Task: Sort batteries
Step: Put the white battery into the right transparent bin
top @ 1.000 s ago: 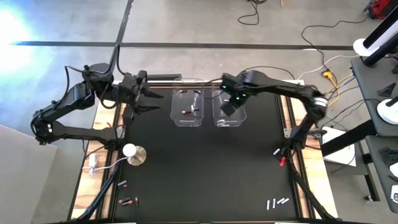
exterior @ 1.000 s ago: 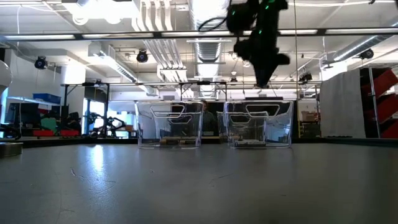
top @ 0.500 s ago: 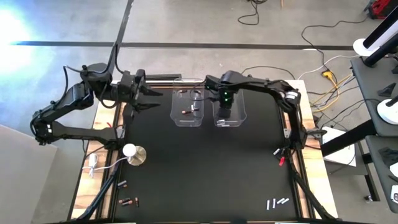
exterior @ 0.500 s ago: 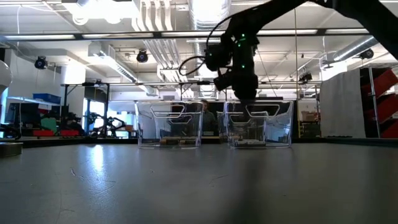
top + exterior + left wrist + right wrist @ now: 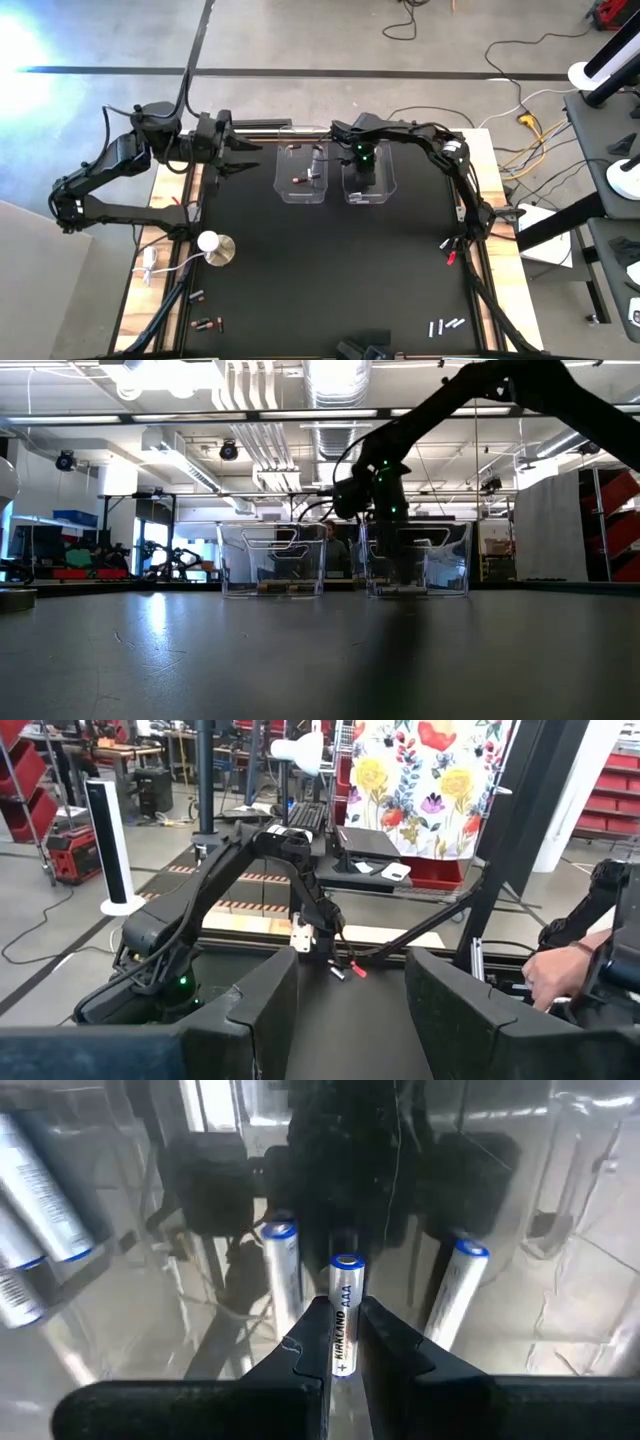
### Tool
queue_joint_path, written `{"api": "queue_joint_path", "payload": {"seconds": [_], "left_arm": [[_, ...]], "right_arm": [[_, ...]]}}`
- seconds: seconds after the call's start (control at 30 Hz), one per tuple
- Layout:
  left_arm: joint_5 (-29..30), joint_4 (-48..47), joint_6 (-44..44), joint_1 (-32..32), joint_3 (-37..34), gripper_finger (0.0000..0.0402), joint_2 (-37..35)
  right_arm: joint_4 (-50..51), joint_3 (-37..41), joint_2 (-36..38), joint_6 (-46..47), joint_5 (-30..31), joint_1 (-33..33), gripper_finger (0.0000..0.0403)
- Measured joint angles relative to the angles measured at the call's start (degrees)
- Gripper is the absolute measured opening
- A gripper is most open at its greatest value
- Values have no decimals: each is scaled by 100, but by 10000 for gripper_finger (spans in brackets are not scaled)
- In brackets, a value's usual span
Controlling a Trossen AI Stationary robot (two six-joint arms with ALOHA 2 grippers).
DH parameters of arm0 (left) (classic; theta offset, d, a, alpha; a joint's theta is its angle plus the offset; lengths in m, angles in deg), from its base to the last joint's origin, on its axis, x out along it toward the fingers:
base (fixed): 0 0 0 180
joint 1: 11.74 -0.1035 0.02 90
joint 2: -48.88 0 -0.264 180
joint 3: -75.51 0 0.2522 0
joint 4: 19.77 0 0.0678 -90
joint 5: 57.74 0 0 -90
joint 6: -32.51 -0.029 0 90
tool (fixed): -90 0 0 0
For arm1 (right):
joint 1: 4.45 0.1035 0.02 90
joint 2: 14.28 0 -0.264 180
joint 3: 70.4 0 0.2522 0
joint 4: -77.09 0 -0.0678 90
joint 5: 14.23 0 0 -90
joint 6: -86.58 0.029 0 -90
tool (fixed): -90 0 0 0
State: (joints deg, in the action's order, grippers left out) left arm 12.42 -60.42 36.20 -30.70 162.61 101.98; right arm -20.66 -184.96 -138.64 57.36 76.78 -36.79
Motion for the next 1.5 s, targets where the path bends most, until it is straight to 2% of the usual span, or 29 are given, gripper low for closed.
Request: {"api": "queue_joint_path", "payload": {"seconds": [0.2, 0.43, 0.63, 0.8, 1.13, 1.5], "left_arm": [[0, -20, 100, 0, 0, 165, 0], [2, -20, 131, 0, 0, 165, -2], [0, -20, 131, 0, 0, 165, -2], [0, -25, 130, 4, 0, 165, 4], [0, -24, -143, 2, 0, 165, 55], [0, -50, -274, 2, 0, 165, 385]], "right_arm": [[-62, 0, -87, 335, 37, -6, 41], [-71, 0, 148, 747, 42, -1, 105], [385, 0, 984, 1268, 29, 144, 154], [409, 35, 2011, 1975, -290, 424, 178], [477, 457, 3541, 3976, -293, 1575, 201], [971, 2256, 4114, 5407, -300, 3605, 201]]}}
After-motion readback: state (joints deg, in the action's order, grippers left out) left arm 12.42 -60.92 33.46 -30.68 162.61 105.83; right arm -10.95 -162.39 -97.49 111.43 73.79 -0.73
